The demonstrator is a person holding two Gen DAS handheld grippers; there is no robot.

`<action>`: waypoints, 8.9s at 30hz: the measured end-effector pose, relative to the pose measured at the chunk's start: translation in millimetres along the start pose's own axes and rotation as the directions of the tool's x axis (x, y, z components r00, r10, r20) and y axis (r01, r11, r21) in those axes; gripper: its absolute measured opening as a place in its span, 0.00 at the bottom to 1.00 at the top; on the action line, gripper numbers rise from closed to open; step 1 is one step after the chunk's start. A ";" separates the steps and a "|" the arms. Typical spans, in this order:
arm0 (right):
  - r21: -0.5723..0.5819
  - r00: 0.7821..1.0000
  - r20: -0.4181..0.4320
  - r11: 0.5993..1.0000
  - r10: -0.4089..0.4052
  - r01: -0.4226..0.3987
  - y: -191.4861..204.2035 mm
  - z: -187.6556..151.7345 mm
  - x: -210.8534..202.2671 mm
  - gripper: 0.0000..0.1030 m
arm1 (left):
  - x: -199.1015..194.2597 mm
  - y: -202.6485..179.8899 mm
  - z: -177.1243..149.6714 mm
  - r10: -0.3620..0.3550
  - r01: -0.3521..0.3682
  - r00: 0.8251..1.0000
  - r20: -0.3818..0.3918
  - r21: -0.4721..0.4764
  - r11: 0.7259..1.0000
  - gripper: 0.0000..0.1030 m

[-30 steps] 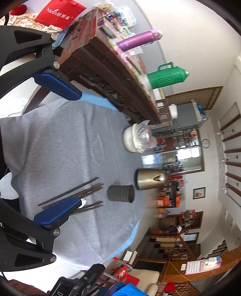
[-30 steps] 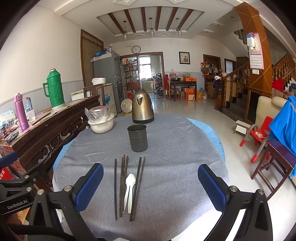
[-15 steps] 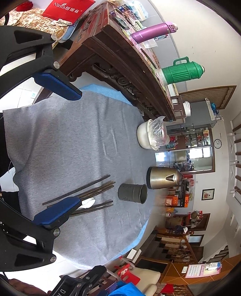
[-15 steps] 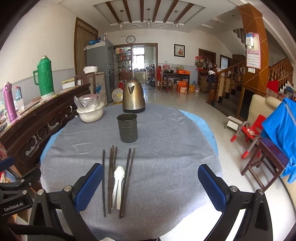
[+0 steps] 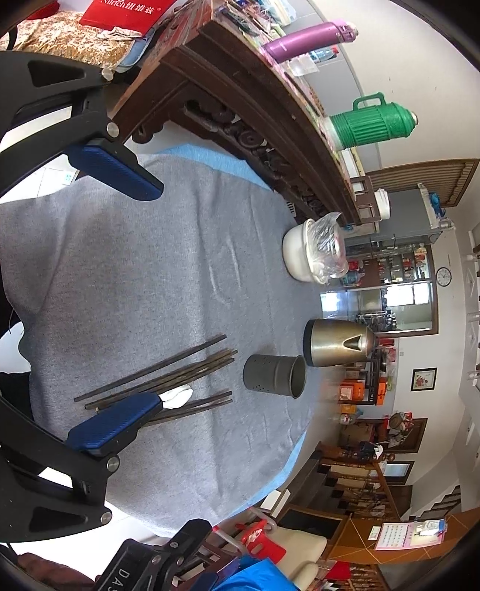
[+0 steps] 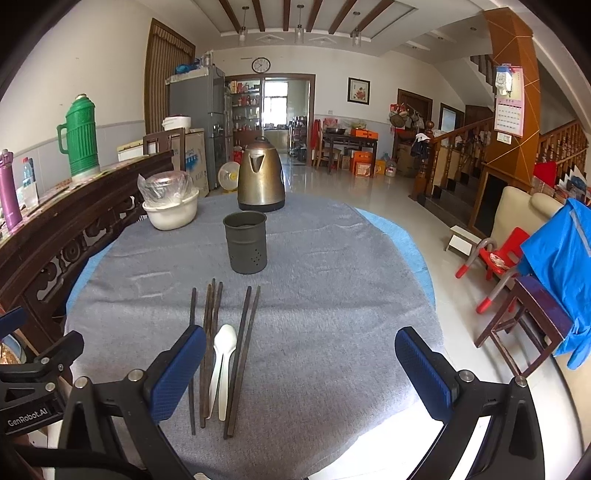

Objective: Organize utensils

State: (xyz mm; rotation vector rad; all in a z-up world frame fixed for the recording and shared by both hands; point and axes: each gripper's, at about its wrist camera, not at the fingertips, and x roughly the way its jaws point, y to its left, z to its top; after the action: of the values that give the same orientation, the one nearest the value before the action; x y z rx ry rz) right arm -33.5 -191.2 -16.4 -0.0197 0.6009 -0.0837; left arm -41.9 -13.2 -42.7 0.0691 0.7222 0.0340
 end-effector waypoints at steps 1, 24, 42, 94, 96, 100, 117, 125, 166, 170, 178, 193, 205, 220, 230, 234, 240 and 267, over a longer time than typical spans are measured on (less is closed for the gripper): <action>-0.001 1.000 -0.004 1.000 0.000 0.000 -0.9 0.2 3.0 1.00 | 3.9 -1.1 0.9 -0.002 0.002 1.000 -0.007 0.000 1.000 1.00; 0.039 0.989 -0.143 0.999 0.030 -0.025 -8.6 17.1 83.7 1.00 | 81.5 -8.7 29.7 -0.025 0.025 0.992 -0.127 0.000 1.000 1.00; 0.216 0.898 -0.330 0.949 0.292 -0.229 -6.2 34.5 200.8 0.83 | 166.8 -2.4 47.9 -0.076 0.064 0.961 -0.265 -0.053 0.997 1.00; -0.004 0.961 -0.274 0.999 0.040 -0.043 7.6 46.7 195.1 0.83 | 189.5 -17.1 57.1 -0.057 0.053 0.961 -0.269 -0.023 0.998 1.00; -0.004 0.961 -0.273 0.999 0.038 -0.040 7.3 46.7 194.9 0.83 | 189.5 -17.1 57.3 -0.058 0.054 0.961 -0.269 -0.022 0.998 1.00; -0.005 0.961 -0.273 0.999 0.038 -0.041 7.3 47.0 194.6 0.83 | 189.1 -17.3 57.4 -0.059 0.055 0.961 -0.269 -0.023 0.998 1.00; -0.005 0.963 -0.267 0.999 0.031 -0.034 7.5 49.5 191.5 0.83 | 190.8 -16.8 59.9 -0.057 0.052 0.962 -0.266 -0.025 0.998 1.00; -0.011 0.963 -0.266 0.999 0.028 -0.032 9.2 50.6 191.8 0.83 | 193.9 -12.8 60.9 -0.056 0.048 0.962 -0.267 -0.035 0.998 1.00; 0.331 0.776 -0.465 0.896 0.427 -0.295 2.0 30.9 290.9 0.36 | 264.3 1.0 69.6 -0.280 0.217 0.858 -0.430 -0.190 0.958 0.57; 0.307 0.778 -0.481 0.909 0.404 -0.282 9.9 36.0 298.9 0.30 | 270.0 -6.5 74.6 -0.258 0.213 0.862 -0.436 -0.149 0.966 0.51; 0.203 0.784 -0.513 0.936 0.351 -0.286 31.9 39.0 301.5 0.09 | 281.8 -21.9 82.0 -0.261 0.238 0.869 -0.420 -0.108 0.965 0.13; 0.308 0.785 -0.449 0.898 0.428 -0.314 -2.2 42.7 278.0 0.09 | 245.0 4.7 95.9 -0.326 0.303 0.893 -0.310 -0.121 0.945 0.08; 0.241 0.771 -0.528 0.933 0.356 -0.266 14.7 50.0 288.4 0.15 | 189.4 21.0 110.8 -0.345 0.331 0.920 -0.185 -0.103 0.938 0.08; 0.179 0.730 -0.626 0.962 0.274 -0.207 38.9 47.8 306.2 0.16 | 186.3 35.9 111.7 -0.357 0.345 0.924 -0.139 -0.108 0.932 0.08; 0.181 0.765 -0.575 0.957 0.290 -0.227 44.8 57.6 304.3 0.06 | 175.8 44.7 117.3 -0.348 0.337 0.930 -0.116 -0.104 0.936 0.08; 0.198 0.815 -0.491 0.951 0.307 -0.239 31.1 66.7 279.8 0.06 | 163.7 43.4 125.1 -0.347 0.340 0.933 -0.092 -0.086 0.937 0.08; 0.215 0.889 -0.309 0.935 0.339 -0.282 9.3 99.7 225.8 0.05 | 137.0 35.4 151.0 -0.352 0.351 0.936 -0.024 -0.040 0.935 0.08; 0.290 0.937 0.179 0.894 0.301 -0.342 -11.2 243.6 158.3 0.05 | 270.5 4.4 108.2 -0.389 0.377 0.814 -0.431 -0.116 0.919 0.37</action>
State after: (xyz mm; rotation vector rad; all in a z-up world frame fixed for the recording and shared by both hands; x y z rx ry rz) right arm 233.5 -217.2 95.7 0.3858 0.4471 0.1446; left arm 232.5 0.5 -139.7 -0.1159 1.1886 -0.3417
